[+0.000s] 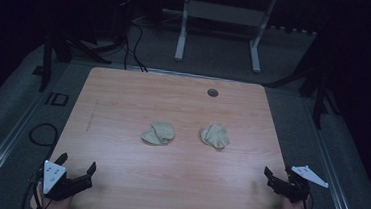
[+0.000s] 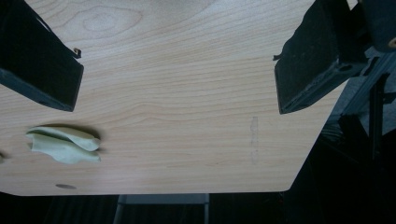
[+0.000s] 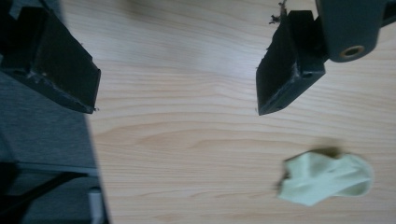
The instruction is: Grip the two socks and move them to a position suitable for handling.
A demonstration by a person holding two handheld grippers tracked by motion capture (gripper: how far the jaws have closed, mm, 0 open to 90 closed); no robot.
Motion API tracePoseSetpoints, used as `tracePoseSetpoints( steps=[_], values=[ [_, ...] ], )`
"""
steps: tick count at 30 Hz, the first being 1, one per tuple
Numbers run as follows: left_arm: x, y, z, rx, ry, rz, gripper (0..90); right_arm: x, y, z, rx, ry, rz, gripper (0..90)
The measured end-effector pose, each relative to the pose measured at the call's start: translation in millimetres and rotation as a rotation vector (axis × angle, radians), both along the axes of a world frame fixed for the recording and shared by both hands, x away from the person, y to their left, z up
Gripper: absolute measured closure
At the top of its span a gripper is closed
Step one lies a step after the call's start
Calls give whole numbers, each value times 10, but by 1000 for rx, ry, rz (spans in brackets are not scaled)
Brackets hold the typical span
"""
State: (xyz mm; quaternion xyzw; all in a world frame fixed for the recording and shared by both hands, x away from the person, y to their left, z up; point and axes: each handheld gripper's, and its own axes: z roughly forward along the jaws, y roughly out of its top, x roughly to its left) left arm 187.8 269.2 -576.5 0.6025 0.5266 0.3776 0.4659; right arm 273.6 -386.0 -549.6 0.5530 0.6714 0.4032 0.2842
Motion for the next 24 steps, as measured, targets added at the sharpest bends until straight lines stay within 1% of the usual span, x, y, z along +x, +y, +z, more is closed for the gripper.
tracePoseSetpoints(
  steps=[1,2,3,5,7,8,9,11,12,13,14,15,16,18,20,22,23,24],
  values=[
    [0,0,0,0,0,0,13,0,0,0,0,0,0,138],
    [-7,-5,5,-3,3,-1,13,22,58,19,6,15,38,137],
    [-7,-5,5,-3,3,-1,13,22,58,19,6,15,38,137],
    [-18,-17,16,-3,2,-4,13,40,106,37,-7,22,60,138],
    [-27,-41,30,0,4,-5,13,61,148,59,10,32,83,138],
    [-28,-57,35,5,6,-7,13,86,190,78,23,39,104,137],
    [-31,-73,39,12,9,-10,13,86,190,78,23,39,104,137],
    [-37,-101,45,9,14,-17,13,115,251,99,23,49,103,137],
    [-40,-111,48,2,13,-20,13,148,318,119,13,56,116,137],
    [-47,-131,55,1,16,-7,13,165,346,126,23,59,133,135],
    [-47,-131,55,1,16,-7,13,165,346,126,23,59,133,135],
    [-50,-133,55,2,12,-7,13,190,388,132,23,66,143,135],
    [-52,-136,55,5,6,-4,13,206,417,136,13,67,145,135],
    [-53,-134,59,17,6,9,13,261,525,150,-8,76,179,135],
    [-54,-124,61,6,5,18,13,306,603,160,-8,79,200,135],
    [-52,-114,63,-2,5,20,13,321,629,162,-7,81,207,135],
    [-52,-110,64,-9,7,20,14,364,713,166,-12,88,232,136],
    [-50,-106,65,-22,10,20,13,384,758,169,-19,89,241,136]
  ],
)
